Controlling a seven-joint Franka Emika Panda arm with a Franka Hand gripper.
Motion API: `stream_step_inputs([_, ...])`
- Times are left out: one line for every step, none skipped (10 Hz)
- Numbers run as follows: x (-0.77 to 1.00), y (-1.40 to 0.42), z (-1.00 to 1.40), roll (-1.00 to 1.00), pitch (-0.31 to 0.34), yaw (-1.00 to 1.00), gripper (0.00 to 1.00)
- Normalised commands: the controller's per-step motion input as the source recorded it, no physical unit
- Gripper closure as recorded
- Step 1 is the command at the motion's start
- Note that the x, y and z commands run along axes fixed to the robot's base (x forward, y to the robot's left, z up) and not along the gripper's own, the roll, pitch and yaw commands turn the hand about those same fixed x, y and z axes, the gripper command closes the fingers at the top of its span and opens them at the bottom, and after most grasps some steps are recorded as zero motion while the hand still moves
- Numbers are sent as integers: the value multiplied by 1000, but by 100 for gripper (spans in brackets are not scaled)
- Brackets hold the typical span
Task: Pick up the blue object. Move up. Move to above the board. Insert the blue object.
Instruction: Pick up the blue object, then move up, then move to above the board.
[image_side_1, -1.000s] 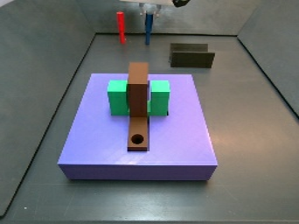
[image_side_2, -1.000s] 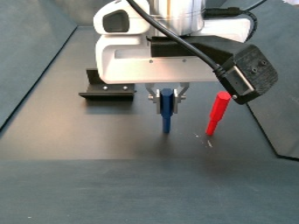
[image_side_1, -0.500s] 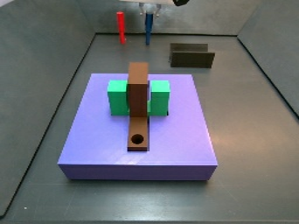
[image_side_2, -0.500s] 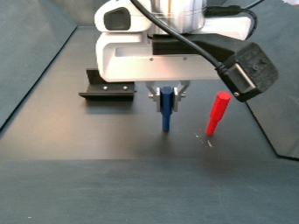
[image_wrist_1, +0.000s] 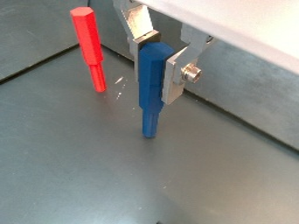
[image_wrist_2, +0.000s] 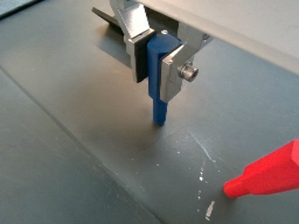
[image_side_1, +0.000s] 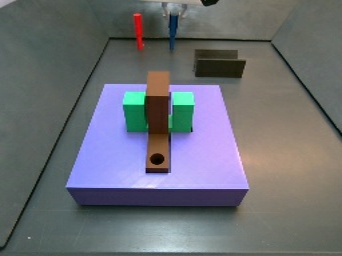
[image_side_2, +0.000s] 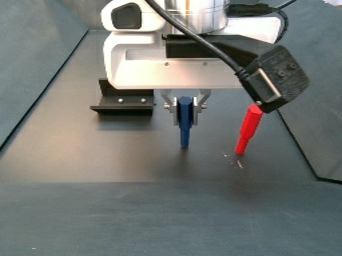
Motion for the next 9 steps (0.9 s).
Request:
stream_step_inputs([0, 0, 0, 0, 0, 0, 100])
stream_step_inputs([0, 0, 833, 0, 0, 0, 100])
stream_step_inputs([-76, 25, 787, -8, 43, 18, 100])
stream_step_inputs([-103, 21, 660, 6, 64, 10, 100])
stream_step_inputs([-41, -12, 279, 53, 33, 12, 100])
stream_step_inputs([0, 0, 1400, 0, 0, 0, 100])
stream_step_inputs([-15, -5, 1400, -37, 25, -2, 100])
stream_step_inputs([-29, -6, 1400, -3, 32, -5, 100])
stream_step_inputs([17, -7, 1400, 5, 26, 2, 100])
